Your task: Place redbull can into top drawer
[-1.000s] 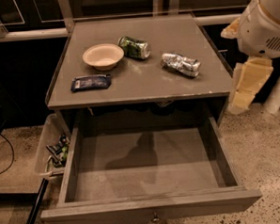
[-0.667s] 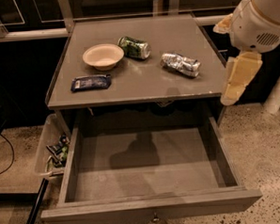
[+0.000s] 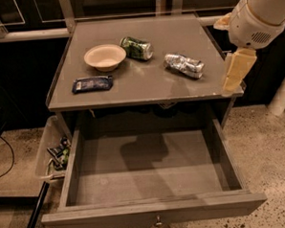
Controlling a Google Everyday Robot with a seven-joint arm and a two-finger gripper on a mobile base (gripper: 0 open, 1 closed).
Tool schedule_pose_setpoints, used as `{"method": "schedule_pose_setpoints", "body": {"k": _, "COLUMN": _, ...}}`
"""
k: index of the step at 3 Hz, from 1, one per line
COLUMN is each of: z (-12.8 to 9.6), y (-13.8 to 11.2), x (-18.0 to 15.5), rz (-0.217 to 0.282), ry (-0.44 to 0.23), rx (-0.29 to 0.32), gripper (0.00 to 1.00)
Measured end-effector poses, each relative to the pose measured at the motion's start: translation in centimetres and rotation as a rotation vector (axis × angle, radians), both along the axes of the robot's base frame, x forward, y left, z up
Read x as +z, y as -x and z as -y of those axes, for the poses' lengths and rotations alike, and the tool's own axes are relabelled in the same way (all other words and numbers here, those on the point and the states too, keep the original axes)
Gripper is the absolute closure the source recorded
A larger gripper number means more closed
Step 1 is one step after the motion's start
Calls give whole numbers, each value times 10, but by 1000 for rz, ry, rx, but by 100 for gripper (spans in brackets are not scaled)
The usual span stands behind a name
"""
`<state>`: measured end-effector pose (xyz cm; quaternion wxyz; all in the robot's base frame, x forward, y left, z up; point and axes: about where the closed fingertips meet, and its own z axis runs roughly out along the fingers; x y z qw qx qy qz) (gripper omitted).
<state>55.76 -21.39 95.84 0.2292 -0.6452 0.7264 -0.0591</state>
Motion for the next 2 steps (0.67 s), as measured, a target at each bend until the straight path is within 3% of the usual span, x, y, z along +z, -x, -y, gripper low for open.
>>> {"method": "schedule_pose_setpoints", "body": {"k": 1, "z": 0, "y": -4, "x": -5, "rz": 8, "ry": -22, "rx": -15, "gripper": 0}}
{"method": "schedule_pose_setpoints", "body": {"k": 2, "z": -1, "y": -32, "x": -16, "rz": 53, "ry": -94, "rx": -13, "gripper": 0}}
